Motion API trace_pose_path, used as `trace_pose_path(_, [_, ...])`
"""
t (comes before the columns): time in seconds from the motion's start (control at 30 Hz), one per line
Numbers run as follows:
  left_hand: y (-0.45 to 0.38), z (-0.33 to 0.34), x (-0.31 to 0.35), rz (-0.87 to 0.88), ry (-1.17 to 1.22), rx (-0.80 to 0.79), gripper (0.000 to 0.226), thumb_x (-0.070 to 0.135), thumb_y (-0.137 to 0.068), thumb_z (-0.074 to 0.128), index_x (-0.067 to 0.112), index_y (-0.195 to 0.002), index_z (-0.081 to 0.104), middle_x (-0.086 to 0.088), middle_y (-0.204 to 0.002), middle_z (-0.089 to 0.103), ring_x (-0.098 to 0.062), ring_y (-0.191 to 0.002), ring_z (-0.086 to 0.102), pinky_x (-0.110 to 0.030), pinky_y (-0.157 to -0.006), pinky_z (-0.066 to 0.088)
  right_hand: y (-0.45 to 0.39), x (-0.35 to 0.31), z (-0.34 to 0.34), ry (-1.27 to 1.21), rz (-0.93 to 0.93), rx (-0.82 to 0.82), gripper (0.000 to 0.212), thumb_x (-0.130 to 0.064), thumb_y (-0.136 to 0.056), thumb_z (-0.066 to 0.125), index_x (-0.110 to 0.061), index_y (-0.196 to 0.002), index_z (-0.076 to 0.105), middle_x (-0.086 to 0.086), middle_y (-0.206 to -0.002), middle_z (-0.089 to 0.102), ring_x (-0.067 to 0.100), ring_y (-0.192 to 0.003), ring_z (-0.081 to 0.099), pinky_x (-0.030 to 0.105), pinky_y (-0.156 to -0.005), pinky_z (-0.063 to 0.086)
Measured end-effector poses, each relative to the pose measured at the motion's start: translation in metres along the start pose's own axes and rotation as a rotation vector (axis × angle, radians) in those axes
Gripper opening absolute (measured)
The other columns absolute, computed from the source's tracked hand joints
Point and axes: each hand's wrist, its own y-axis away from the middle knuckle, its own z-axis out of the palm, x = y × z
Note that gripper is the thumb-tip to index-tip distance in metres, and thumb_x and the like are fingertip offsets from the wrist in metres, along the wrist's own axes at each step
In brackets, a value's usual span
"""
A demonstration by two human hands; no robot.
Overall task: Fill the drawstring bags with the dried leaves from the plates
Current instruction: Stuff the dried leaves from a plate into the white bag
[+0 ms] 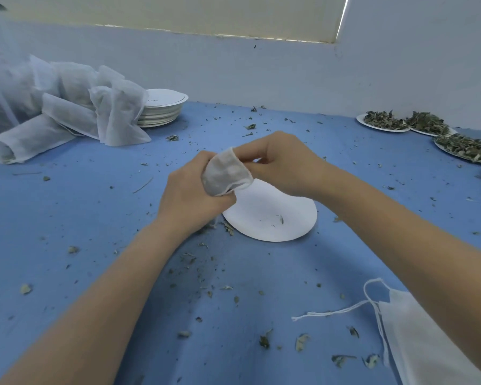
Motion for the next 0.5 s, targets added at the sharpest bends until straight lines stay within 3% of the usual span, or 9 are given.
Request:
trace_pose_path(0.17, [-0.002, -0.002, -0.003, 0.015, 0.000, 0.021, 0.037, 0.027, -0.061, 0.074, 0.046, -0.079, 0.048, 0.019, -0.075, 0.058, 0.009, -0.074, 0.053, -0.008, -0.054, 0.037, 0.008, 0.006, -0.004, -0.076, 0.014, 0.111, 0.024, -0.019, -0.091, 0.059, -0.034, -0.106, 0.070, -0.023, -0.096, 0.068, -0.012, -0.081, 0.059, 0.003, -0.069, 0.040])
trace_pose_path(0.23, [-0.003, -0.004, -0.004, 0.003, 0.000, 0.029, 0.035, 0.034, -0.059, 0.071, 0.043, -0.086, 0.050, 0.019, -0.079, 0.059, 0.005, -0.076, 0.054, -0.013, -0.058, 0.040, 0.016, 0.015, -0.005, -0.041, 0.096, 0.144, 0.035, -0.021, -0.088, 0.058, -0.035, -0.119, 0.060, -0.022, -0.114, 0.063, -0.006, -0.101, 0.055, 0.014, -0.086, 0.043])
trace_pose_path(0.3, [-0.005, -0.004, -0.005, -0.017, 0.006, 0.039, 0.037, 0.034, -0.062, 0.071, 0.041, -0.091, 0.050, 0.018, -0.082, 0.059, 0.003, -0.077, 0.054, -0.018, -0.060, 0.042, 0.028, 0.026, -0.003, 0.102, 0.306, -0.005, 0.068, -0.038, -0.082, 0.064, -0.030, -0.142, 0.034, -0.011, -0.143, 0.040, 0.010, -0.133, 0.033, 0.032, -0.107, 0.032])
trace_pose_path(0.37, [-0.006, -0.003, -0.005, -0.042, -0.004, 0.053, 0.037, 0.028, -0.065, 0.072, 0.038, -0.092, 0.049, 0.017, -0.081, 0.057, 0.003, -0.074, 0.052, -0.019, -0.057, 0.040, 0.039, 0.036, 0.007, 0.329, 0.483, -0.172, 0.112, -0.064, -0.066, 0.068, -0.023, -0.150, 0.006, -0.001, -0.154, 0.016, 0.021, -0.143, 0.011, 0.042, -0.111, 0.020])
trace_pose_path(0.43, [-0.005, -0.002, -0.003, -0.062, 0.003, 0.072, 0.036, 0.027, -0.066, 0.071, 0.037, -0.092, 0.048, 0.018, -0.079, 0.055, 0.004, -0.071, 0.050, -0.019, -0.055, 0.037, 0.045, 0.042, 0.015, 0.443, 0.552, -0.208, 0.138, -0.077, -0.048, 0.070, -0.022, -0.149, -0.005, 0.006, -0.154, 0.013, 0.026, -0.142, 0.009, 0.045, -0.112, 0.019])
trace_pose_path(0.5, [-0.002, 0.000, -0.001, -0.075, 0.012, 0.083, 0.038, 0.028, -0.065, 0.071, 0.038, -0.092, 0.046, 0.018, -0.080, 0.054, 0.004, -0.071, 0.050, -0.019, -0.055, 0.036, 0.047, 0.047, 0.019, 0.401, 0.593, -0.190, 0.146, -0.079, -0.041, 0.072, -0.022, -0.149, -0.008, 0.009, -0.152, 0.018, 0.029, -0.140, 0.014, 0.046, -0.111, 0.022])
